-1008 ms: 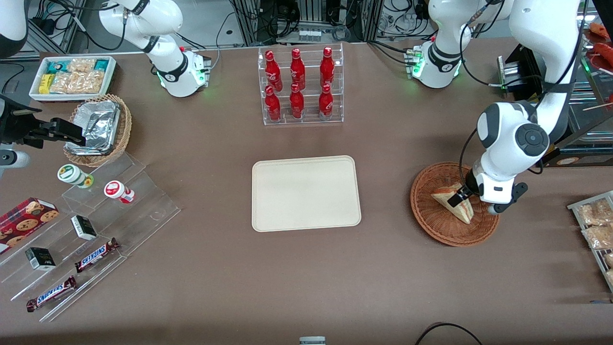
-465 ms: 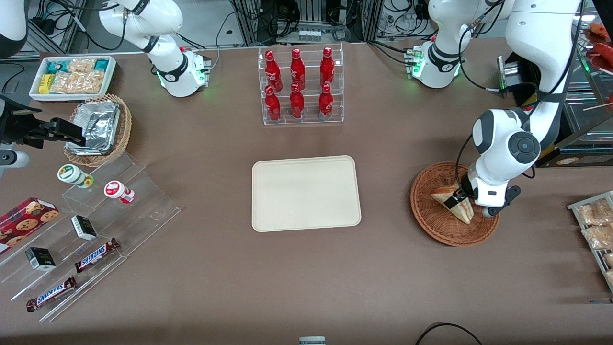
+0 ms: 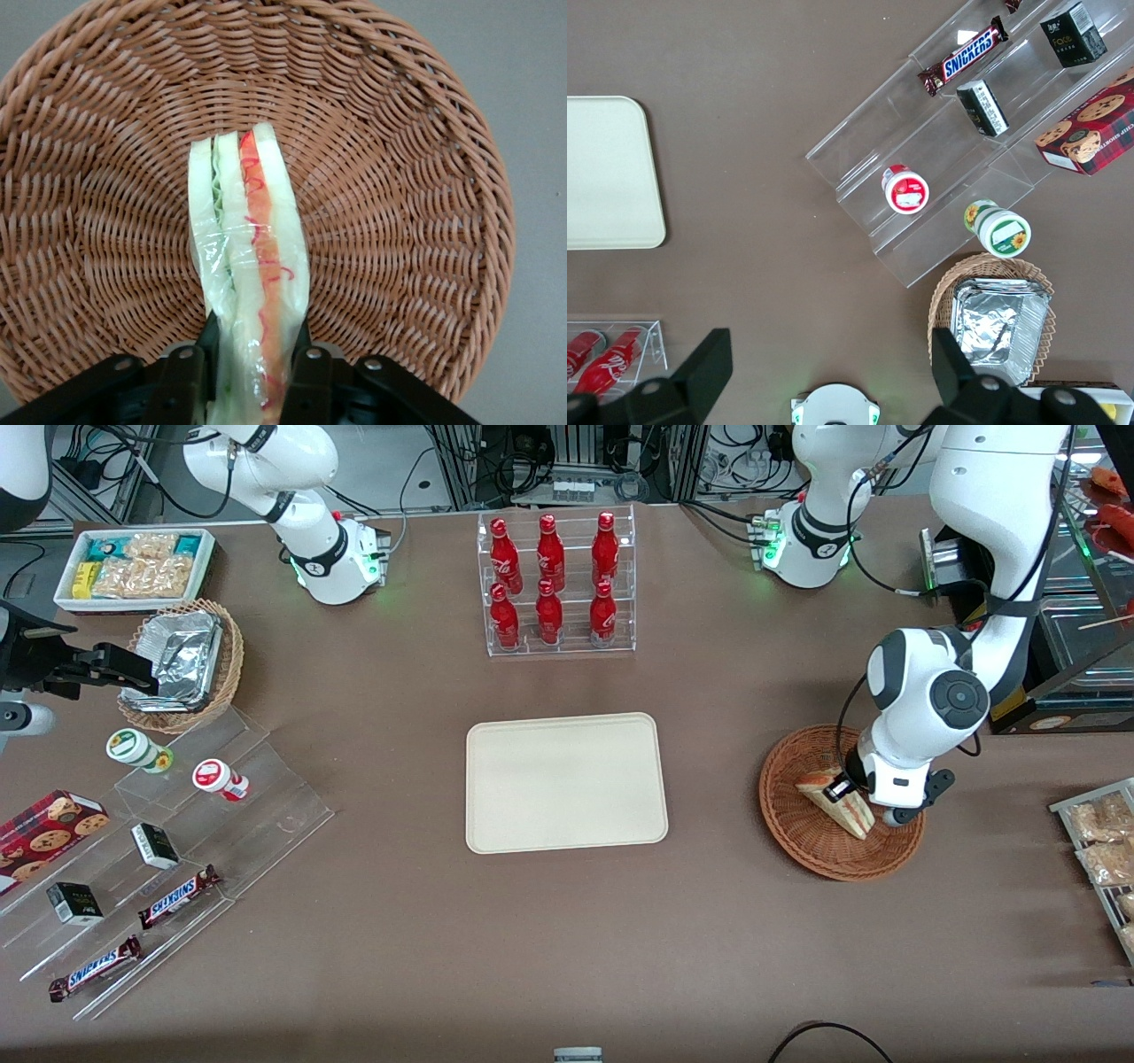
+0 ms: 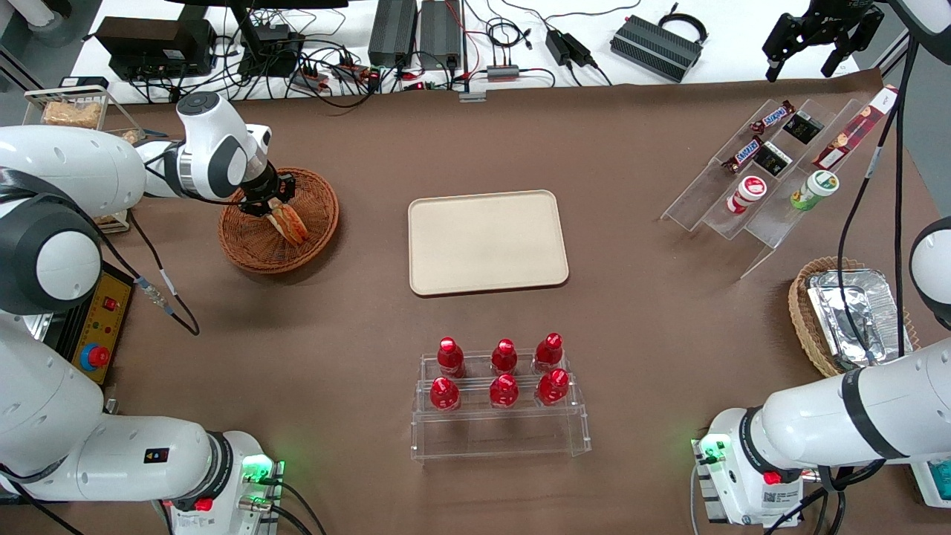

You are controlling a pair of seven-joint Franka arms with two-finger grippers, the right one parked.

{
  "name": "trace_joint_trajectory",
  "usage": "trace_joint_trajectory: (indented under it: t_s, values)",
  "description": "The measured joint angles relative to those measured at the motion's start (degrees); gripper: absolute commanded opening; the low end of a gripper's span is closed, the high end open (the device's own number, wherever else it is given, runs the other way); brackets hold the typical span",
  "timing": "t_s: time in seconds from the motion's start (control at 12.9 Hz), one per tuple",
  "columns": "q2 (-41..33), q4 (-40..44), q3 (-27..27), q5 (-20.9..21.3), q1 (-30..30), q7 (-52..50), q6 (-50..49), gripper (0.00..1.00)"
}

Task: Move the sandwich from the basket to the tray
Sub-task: 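Lift the sandwich with the left gripper and carry it over the tray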

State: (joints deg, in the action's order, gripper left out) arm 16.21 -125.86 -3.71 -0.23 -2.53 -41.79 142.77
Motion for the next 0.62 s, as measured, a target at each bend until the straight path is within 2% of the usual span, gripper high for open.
trace_joint_trajectory:
  t_s: [0.23,0.47,0.62]
  values:
    - [-1.97,3.42,-0.99,0.08,-0.47,0.27,-8.23,0.00]
    - [-4.45,13.99,-2.41,0.09,-3.00,0.27,-23.41,0.00]
    - [-4.56,20.14,-2.75,0.08,-6.98,0.18,-27.83,0.00]
